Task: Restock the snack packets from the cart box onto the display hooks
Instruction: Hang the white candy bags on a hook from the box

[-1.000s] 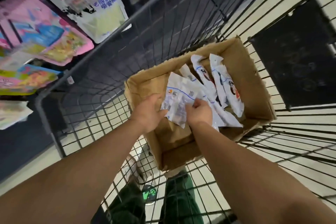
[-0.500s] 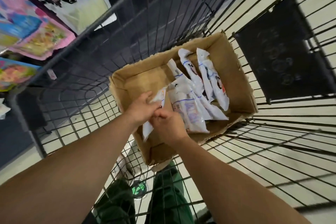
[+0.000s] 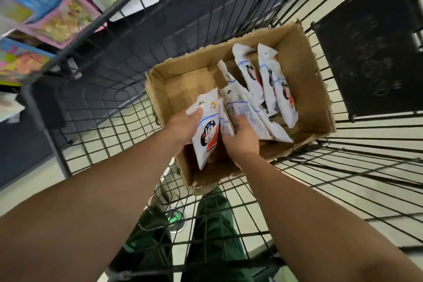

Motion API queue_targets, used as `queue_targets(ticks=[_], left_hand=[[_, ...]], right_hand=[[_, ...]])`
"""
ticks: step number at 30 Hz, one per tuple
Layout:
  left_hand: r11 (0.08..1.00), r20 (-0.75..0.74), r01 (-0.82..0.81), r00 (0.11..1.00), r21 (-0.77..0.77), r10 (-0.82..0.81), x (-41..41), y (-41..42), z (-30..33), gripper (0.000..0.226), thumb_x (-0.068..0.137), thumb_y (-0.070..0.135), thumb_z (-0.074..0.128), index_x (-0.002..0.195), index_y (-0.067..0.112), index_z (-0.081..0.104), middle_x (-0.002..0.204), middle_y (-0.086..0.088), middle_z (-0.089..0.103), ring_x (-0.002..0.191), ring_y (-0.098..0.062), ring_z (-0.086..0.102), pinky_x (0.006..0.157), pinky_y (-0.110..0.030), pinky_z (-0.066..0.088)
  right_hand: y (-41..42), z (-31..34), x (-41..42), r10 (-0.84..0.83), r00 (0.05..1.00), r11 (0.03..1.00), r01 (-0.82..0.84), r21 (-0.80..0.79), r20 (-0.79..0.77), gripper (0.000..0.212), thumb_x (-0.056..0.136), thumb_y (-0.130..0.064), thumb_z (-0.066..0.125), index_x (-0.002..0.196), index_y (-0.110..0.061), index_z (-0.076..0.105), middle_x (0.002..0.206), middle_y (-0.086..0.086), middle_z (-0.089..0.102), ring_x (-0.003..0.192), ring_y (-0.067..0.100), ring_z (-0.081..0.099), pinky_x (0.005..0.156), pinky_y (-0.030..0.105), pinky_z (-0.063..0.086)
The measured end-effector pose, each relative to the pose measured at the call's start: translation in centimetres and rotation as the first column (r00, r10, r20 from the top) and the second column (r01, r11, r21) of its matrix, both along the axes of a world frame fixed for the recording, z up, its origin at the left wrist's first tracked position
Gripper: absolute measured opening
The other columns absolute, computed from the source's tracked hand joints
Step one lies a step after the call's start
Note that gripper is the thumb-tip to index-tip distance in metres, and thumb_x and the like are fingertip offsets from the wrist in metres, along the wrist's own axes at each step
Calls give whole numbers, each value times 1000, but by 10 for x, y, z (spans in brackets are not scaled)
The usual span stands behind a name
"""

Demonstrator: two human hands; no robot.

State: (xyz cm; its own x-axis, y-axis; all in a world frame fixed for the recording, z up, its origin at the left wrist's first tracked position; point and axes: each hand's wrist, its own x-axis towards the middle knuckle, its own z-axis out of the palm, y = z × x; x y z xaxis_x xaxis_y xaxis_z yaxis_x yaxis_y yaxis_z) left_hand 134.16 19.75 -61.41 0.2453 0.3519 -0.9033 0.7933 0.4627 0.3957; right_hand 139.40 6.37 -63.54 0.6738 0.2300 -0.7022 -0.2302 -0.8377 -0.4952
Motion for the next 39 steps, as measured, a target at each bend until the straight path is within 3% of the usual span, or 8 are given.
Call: queue_targets(ticks=[8, 11, 16, 19, 22, 30, 35, 39], left_hand=[[999, 122, 50, 991, -4, -49, -7, 16, 75, 85, 59, 78, 70, 118, 16, 63, 116, -6, 69, 106, -25, 66, 88, -43, 57], [997, 167, 36, 985, 69, -47, -29, 35, 106, 53, 71, 40, 83, 115, 15, 65, 109, -10, 73, 96, -25, 67, 86, -47, 55], [993, 287, -22, 958, 113, -11, -84, 71, 170, 14, 97, 18, 61, 110, 13, 63, 107, -14, 69, 95, -29, 65, 91, -52, 53], [994, 405, -56, 914, 93, 13, -124, 94, 207, 8, 96, 18, 62, 103, 18, 65, 100, -9, 70, 91, -27, 65, 86, -46, 51], [975, 494, -201, 860, 98, 128, -176, 114, 243, 16, 93, 20, 66, 108, 18, 66, 96, -2, 75, 84, -19, 70, 75, -34, 56], [725, 736, -683, 537, 92, 412, -404, 157, 309, 25, 98, 26, 56, 118, 15, 66, 117, -10, 72, 99, -24, 70, 78, -34, 58], [631, 787, -762, 473, 141, 395, -588, 166, 341, 39, 95, 17, 57, 132, 6, 58, 128, -17, 65, 120, -36, 61, 103, -50, 47], [462, 777, -866, 422, 191, 468, -696, 169, 366, 32, 95, 18, 62, 125, 8, 64, 118, -14, 72, 108, -33, 68, 90, -44, 56]], right_hand=[[30, 76, -30, 578, 737, 798, -600, -53, 350, 60, 93, -18, 48, 150, -21, 29, 117, 14, 52, 102, 35, 56, 81, 40, 45], [39, 107, -38, 679, 608, 677, -735, -31, 411, 65, 89, -25, 53, 148, -17, 29, 116, 11, 54, 103, 30, 56, 85, 39, 45], [69, 169, -24, 342, 880, 846, -441, 299, 330, 46, 89, -31, 62, 134, -20, 55, 118, 6, 59, 108, 19, 56, 98, 39, 47], [101, 211, -29, 223, 975, 844, -188, 502, -10, 48, 86, -32, 70, 128, -14, 54, 121, 0, 62, 98, 11, 63, 88, 32, 54], [139, 249, -60, 372, 901, 775, -169, 610, -223, 20, 87, -26, 70, 100, -13, 65, 88, 9, 76, 75, 24, 71, 65, 36, 59], [241, 315, -288, 512, 848, 585, -224, 780, -140, 16, 89, -25, 67, 101, -14, 69, 99, 19, 73, 88, 37, 70, 80, 52, 57], [276, 349, -460, 631, 769, 492, -299, 818, -98, 20, 89, -27, 67, 103, -12, 68, 95, 18, 74, 83, 36, 71, 74, 49, 59], [298, 377, -570, 715, 694, 426, -344, 837, -79, 13, 91, -26, 65, 96, -14, 68, 84, 11, 76, 71, 27, 73, 66, 41, 59]])
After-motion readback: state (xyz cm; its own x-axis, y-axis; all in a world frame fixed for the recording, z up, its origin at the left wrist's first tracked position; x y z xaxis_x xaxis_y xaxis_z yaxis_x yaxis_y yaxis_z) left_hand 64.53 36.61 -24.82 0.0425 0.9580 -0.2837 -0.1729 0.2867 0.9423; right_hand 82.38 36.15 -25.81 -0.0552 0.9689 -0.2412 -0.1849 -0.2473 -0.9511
